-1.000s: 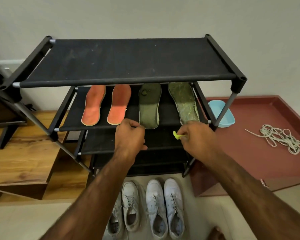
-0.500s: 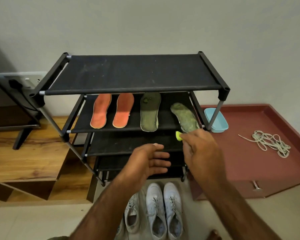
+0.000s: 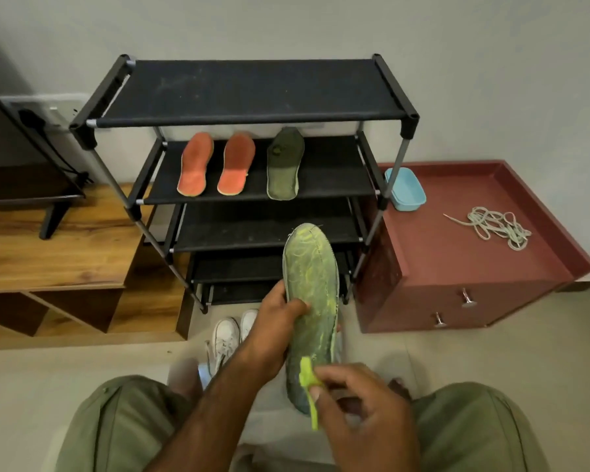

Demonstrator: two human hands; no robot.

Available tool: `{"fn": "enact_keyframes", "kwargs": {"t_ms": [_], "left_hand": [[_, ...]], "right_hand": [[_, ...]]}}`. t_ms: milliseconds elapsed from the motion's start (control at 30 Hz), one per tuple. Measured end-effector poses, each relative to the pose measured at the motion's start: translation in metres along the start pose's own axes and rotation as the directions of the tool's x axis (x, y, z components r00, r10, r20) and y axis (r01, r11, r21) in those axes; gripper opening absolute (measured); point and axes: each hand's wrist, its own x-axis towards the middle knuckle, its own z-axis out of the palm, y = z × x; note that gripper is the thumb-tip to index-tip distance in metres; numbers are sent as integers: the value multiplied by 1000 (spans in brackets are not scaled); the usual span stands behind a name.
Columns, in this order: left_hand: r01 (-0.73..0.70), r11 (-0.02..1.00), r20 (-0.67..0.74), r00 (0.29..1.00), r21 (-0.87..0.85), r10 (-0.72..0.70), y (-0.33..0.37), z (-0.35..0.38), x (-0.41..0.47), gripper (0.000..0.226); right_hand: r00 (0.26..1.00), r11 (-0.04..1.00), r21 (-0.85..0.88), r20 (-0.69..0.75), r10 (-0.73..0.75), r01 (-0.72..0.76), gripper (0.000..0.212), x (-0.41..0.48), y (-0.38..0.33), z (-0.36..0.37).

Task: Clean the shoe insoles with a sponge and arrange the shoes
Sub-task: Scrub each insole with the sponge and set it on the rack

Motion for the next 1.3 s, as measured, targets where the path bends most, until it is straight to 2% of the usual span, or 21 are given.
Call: {"fn": "enact_keyframes", "kwargs": {"t_ms": [100,167,233,367,467,533,667,733,833,933,1000,1067,1167,1300], "left_hand": [[-59,991,-26,998,123,62,-14,-5,-27,46],[-91,991,-18,995,98,93,-21,-5,-44,46],[-108,993,-12,994,36,109,-25,-1,-58,47],[-145,989,-46,989,-41,143,-24,3,-80,52],[-138,985,0,990,-102,138,-19,2,-92,53],[-160,972,13,986,-169,165,-13,0,-95,56],[-243,911,54,960,-332,276,1,-7,-91,58],[-204,852,63,962,-483,266,10,-7,-83,57],[-118,710,93,964,-694,251,17,-7,-75,67],[-86,593,35,981,-800,189,20,-8,-72,71],[-78,558,17,986,-826,163,15,-11,-72,61],[-89,562,-8,989,-822,145,8,-15,-74,50],[-106,632,3,986,-768,169,-4,-25,-79,69],[-29,669,56,993,-743,106,-13,-38,-87,39]], "right_hand": [[981,965,178,32,189,-192,26,17,-6,-5],[975,925,308,72,212,-224,27,32,-13,-6],[978,914,349,87,187,-206,33,44,-18,-5],[995,959,268,41,86,-94,31,62,-26,2],[999,990,136,-9,42,-41,31,64,-31,6],[1000,997,75,25,14,-15,28,59,-36,9],[996,997,62,78,-46,41,16,58,-51,15],[993,994,-14,57,-106,107,15,69,-57,18],[985,984,-59,40,-166,168,23,80,-66,21],[979,978,-66,67,-192,196,32,69,-69,25],[980,979,-68,73,-188,193,36,56,-66,30],[981,979,-87,68,-179,185,39,48,-60,36],[979,966,-169,93,-181,195,38,43,-54,39],[971,947,-238,155,-182,215,36,38,-49,40]]}}
